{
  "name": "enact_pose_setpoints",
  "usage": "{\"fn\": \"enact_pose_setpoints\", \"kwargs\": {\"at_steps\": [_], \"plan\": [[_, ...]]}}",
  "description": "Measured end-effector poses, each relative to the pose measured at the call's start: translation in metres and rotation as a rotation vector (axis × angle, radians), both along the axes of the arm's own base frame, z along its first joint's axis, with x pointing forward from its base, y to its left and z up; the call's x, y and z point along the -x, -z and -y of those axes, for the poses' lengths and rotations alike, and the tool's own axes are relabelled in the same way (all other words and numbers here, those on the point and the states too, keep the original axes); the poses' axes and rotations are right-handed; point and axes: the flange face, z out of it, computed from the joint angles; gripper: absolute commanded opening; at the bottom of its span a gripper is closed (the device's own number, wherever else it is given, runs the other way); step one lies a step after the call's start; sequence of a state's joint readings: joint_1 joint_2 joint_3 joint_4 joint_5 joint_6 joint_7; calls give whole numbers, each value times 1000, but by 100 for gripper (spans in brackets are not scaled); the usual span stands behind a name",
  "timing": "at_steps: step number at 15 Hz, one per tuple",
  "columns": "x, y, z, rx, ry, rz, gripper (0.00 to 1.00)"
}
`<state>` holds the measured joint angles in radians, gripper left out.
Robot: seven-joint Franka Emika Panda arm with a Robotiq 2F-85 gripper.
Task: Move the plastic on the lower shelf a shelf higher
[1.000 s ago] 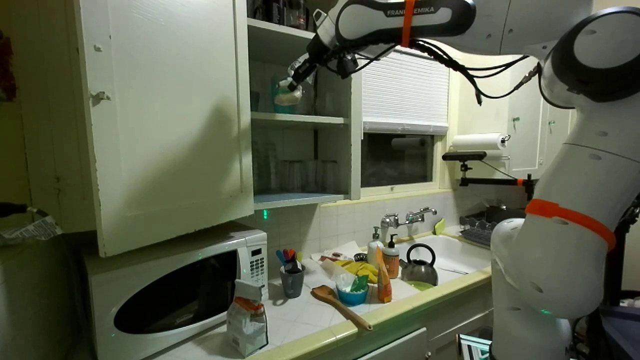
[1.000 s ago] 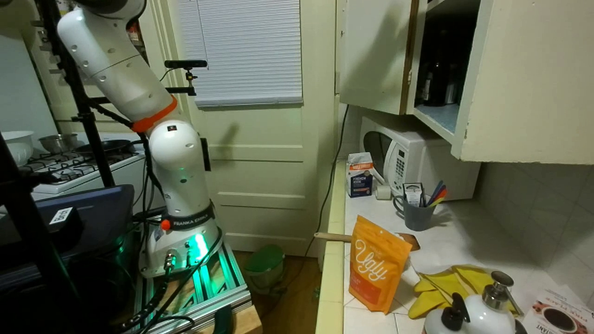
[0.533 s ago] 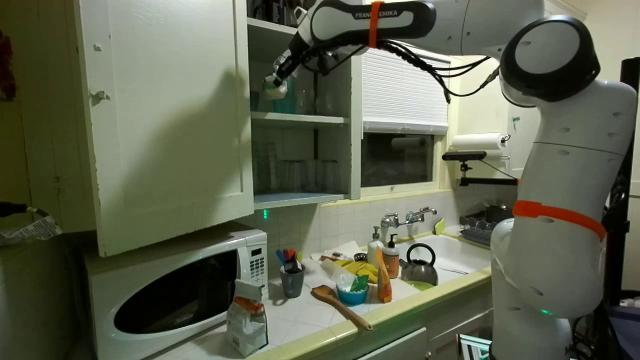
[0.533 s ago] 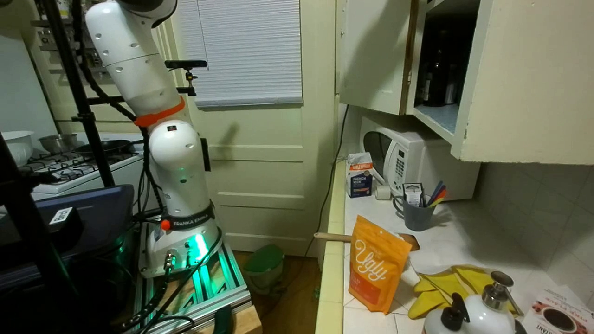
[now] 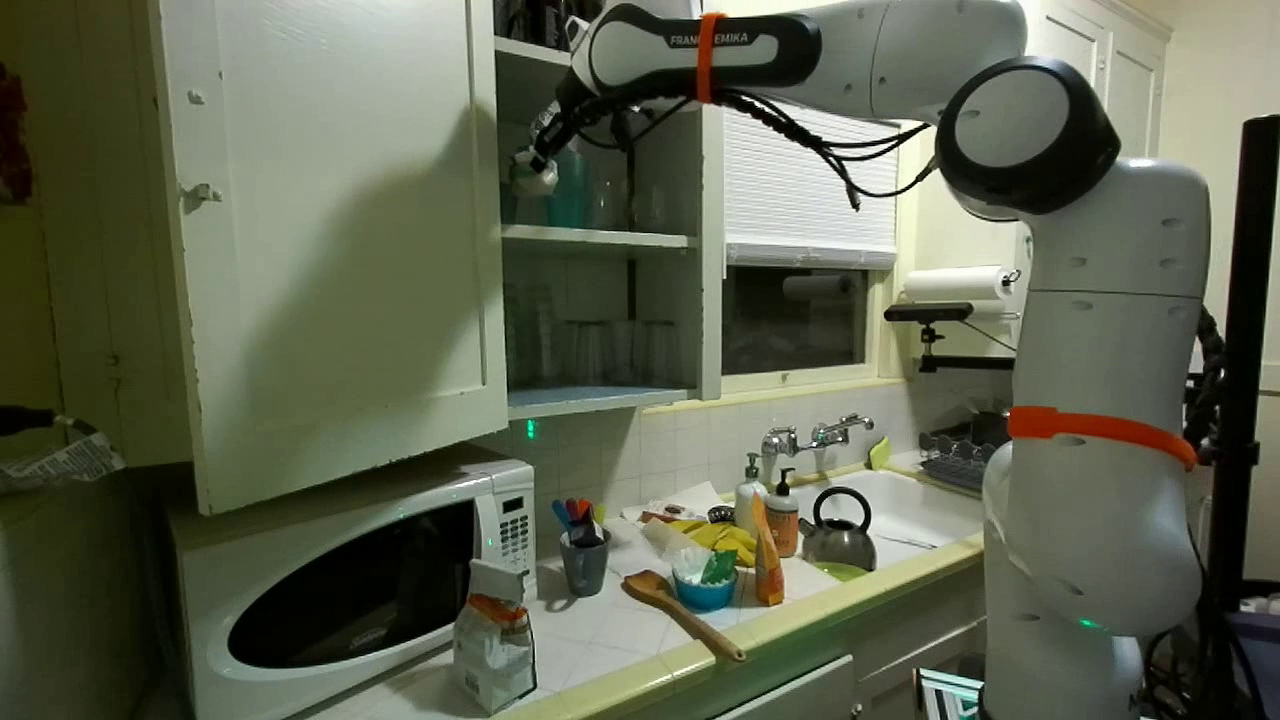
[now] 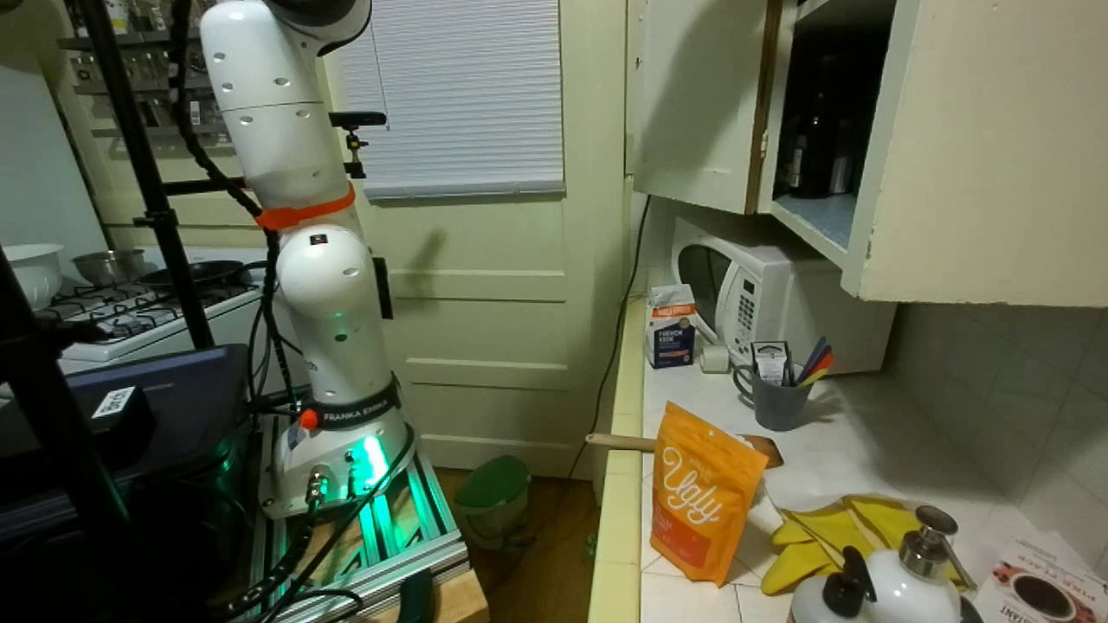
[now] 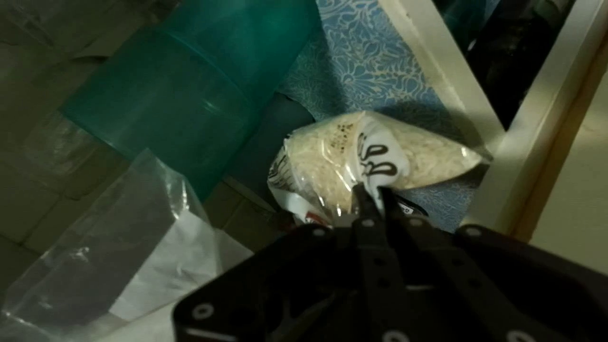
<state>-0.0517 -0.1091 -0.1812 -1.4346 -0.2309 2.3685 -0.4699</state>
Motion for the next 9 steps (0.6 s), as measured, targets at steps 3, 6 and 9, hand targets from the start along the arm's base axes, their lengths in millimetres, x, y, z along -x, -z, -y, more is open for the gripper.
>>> {"fn": "enact_pose_setpoints", "kwargs": {"at_steps": [3, 6, 9], "plan": [[-8, 3, 9, -17, 16, -16, 37], [-17, 5, 19, -34, 33, -24, 59], [-19, 2, 22, -45, 38, -13, 81]]}}
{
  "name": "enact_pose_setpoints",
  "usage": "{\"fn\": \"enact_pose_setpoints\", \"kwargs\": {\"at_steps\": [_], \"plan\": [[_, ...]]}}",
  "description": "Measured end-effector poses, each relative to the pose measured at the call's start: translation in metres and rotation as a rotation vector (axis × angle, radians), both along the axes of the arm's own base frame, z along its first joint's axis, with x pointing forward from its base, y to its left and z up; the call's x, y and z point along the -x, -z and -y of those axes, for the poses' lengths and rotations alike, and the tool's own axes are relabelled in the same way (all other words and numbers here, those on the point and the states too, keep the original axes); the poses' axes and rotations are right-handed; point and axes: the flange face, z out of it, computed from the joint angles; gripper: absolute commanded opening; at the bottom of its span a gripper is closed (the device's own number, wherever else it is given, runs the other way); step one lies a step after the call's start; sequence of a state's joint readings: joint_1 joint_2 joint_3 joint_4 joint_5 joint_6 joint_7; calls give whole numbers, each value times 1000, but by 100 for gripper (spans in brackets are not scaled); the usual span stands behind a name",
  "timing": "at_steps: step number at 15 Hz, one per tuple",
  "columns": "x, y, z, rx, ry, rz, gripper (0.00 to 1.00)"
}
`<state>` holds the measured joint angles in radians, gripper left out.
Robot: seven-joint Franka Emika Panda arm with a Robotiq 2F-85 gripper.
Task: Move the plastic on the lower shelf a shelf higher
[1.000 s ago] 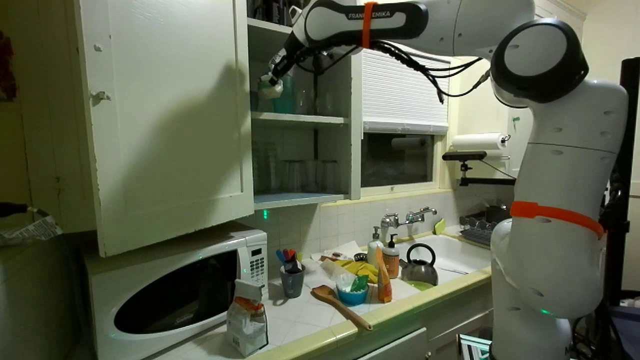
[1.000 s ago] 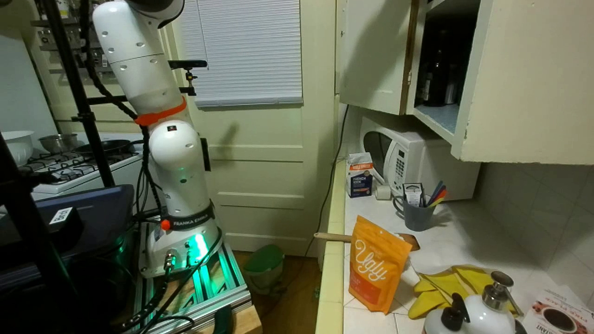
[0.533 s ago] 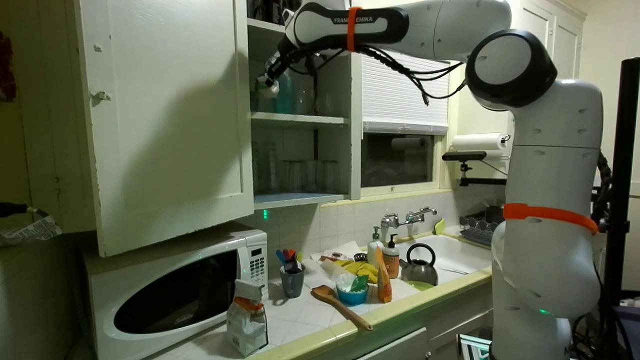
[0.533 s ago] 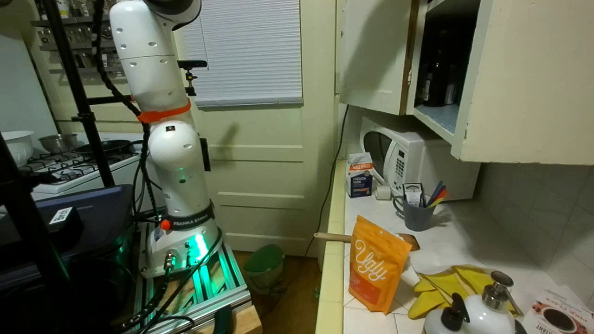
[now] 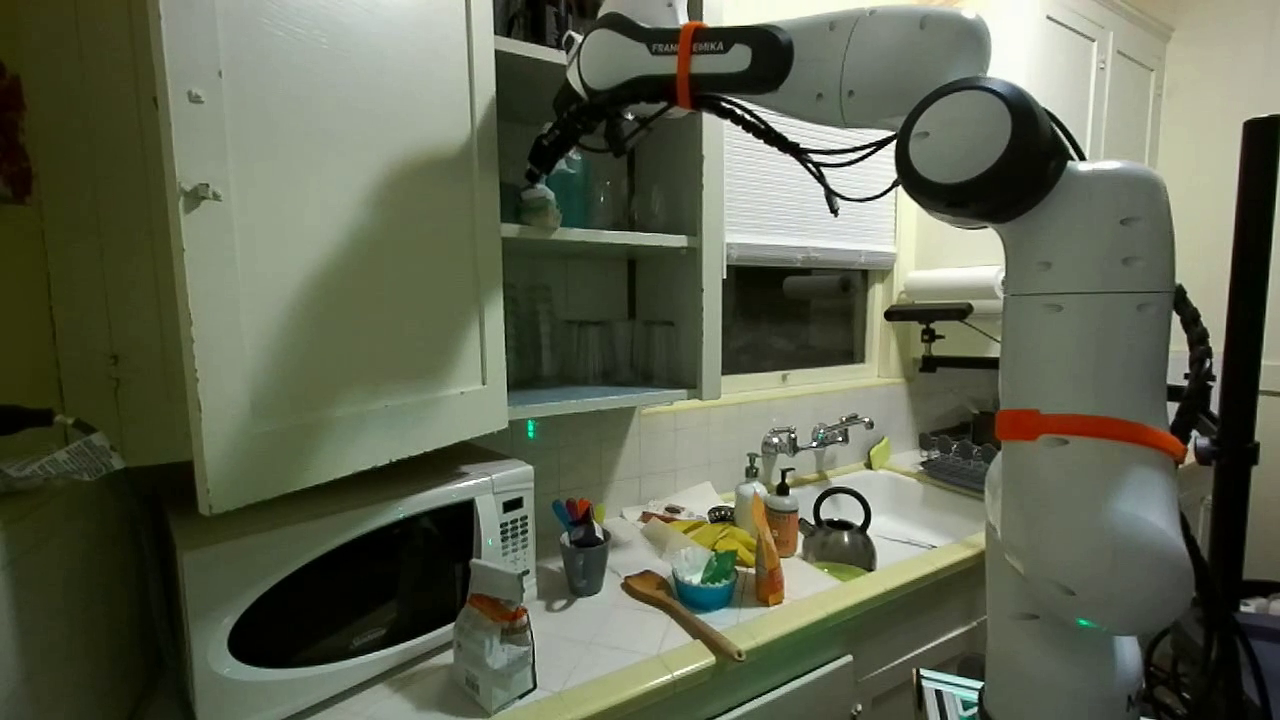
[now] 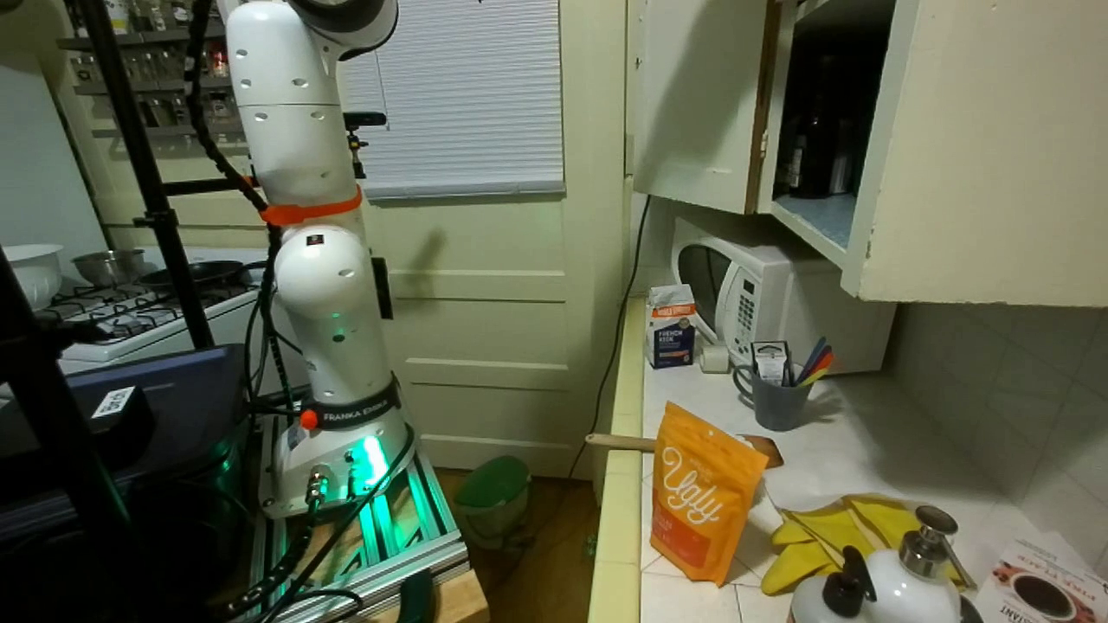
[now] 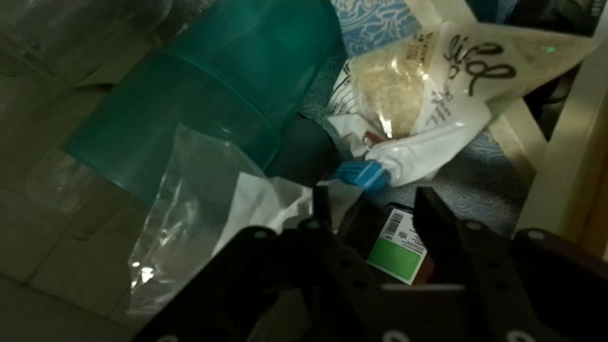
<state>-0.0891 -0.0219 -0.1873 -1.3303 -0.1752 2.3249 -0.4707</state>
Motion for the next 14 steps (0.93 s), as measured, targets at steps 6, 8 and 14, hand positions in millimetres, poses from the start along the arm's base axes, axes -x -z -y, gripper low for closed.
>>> {"fn": "enact_pose_setpoints", "kwargs": {"at_steps": [6, 8, 14], "plan": [[29, -22, -11, -63, 15, 31, 100], [54, -27, -17, -109, 30, -1, 100], [158, -25, -34, -243, 101, -205, 100]]}}
